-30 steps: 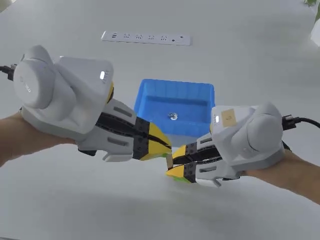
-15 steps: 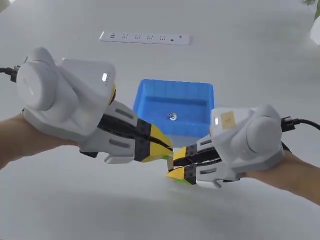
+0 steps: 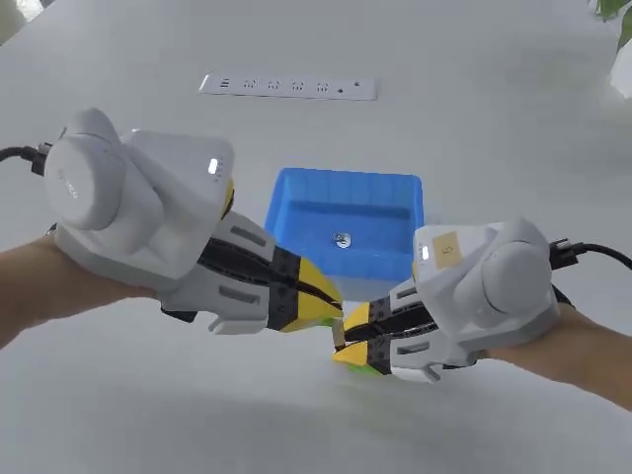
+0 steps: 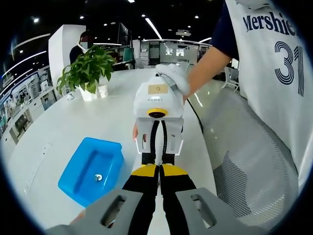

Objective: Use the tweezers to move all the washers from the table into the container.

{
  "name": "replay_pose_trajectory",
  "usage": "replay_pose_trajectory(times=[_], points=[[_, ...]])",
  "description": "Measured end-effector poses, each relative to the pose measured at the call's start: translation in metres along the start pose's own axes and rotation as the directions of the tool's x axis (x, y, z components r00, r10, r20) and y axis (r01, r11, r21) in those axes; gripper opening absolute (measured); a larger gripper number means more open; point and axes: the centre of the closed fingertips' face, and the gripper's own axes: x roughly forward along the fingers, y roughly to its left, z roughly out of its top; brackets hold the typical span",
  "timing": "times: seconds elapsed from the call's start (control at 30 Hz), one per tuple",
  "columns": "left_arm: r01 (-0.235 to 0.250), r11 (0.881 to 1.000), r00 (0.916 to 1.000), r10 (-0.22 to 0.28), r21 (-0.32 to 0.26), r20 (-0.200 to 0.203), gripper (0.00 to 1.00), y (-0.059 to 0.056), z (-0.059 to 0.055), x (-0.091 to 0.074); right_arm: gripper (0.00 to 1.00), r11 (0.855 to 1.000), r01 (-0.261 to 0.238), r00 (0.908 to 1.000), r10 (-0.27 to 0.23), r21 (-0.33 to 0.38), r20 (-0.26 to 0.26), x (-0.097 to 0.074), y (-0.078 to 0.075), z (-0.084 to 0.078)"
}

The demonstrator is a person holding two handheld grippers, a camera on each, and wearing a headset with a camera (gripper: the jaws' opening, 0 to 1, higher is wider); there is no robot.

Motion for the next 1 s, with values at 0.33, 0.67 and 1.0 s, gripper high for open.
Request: replay_pose_trajectory(times=[0.33,0.67,1.0], points=[[-0.018,0.999,0.9998,0.017,0.035,0.008,0.05,0.004,0.015,-0.019,0.10,1.000,0.027,0.9992,-0.027,-0.006,0.029,-0.009,-0.005,0.021],[-0.017,0.997,0.9996,0.015,0.081,0.026,0.05,0.014,0.035,-0.034,0.09,0.998,0.052,0.9979,-0.051,-0.036,0.041,-0.027,-0.013,0.042],[-0.010,0.989,0.9999,0.008,0.145,0.012,0.05,0.027,0.054,-0.041,0.09,0.994,0.097,0.9939,-0.094,-0.058,0.058,-0.041,-0.030,0.057]])
